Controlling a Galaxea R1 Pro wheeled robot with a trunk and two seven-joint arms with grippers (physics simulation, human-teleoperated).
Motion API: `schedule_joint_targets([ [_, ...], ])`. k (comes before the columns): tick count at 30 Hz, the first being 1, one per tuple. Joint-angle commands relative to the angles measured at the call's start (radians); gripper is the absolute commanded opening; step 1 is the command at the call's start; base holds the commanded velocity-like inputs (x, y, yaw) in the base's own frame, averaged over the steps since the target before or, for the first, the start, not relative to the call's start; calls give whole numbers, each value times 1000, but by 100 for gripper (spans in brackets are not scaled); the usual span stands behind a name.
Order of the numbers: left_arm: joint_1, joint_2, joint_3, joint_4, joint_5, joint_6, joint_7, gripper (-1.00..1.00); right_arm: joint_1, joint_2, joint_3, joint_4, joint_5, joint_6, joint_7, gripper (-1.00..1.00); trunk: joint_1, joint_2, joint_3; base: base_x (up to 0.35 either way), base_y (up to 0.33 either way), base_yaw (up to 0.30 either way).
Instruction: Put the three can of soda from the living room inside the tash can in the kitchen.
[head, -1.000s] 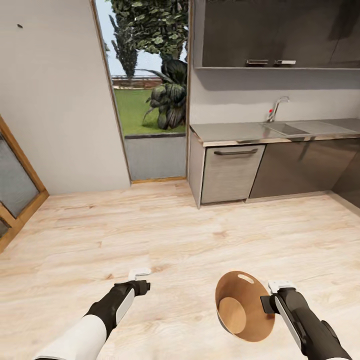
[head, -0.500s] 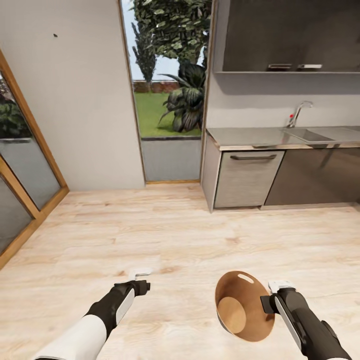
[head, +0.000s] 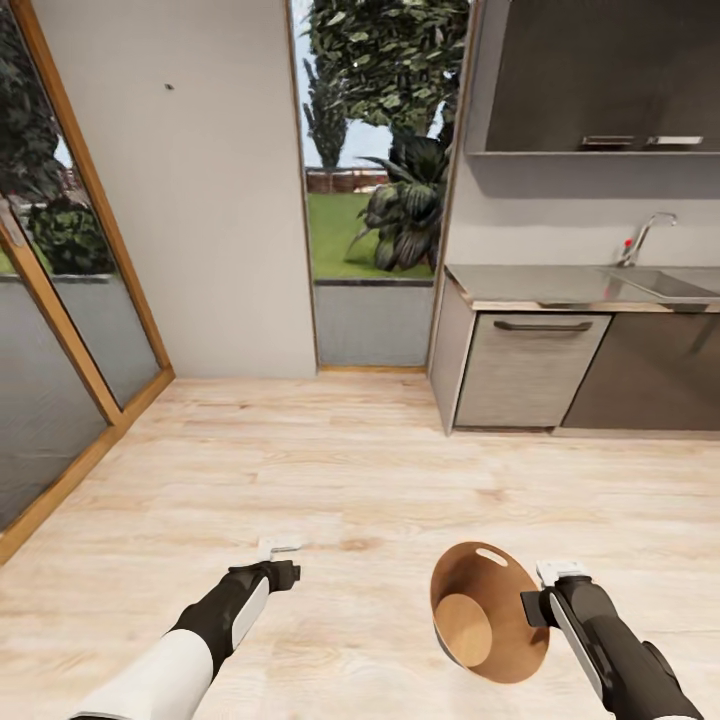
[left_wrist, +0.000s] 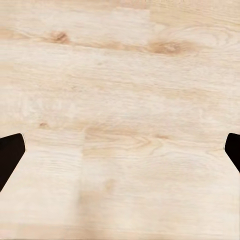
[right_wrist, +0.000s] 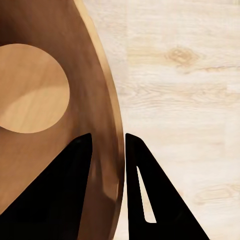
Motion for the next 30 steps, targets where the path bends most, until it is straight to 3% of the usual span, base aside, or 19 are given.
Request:
schedule_joint_targets([
  [1, 0, 0, 0, 0, 0, 0, 0, 100, 0, 0, 0, 0, -7, 0, 0, -100, 0, 0, 1, 0, 0, 203],
  [30, 1, 0, 0, 0, -1, -2, 0, 100, 0, 0, 1, 0, -7, -2, 0, -100, 0, 0, 36, 0, 0, 200],
])
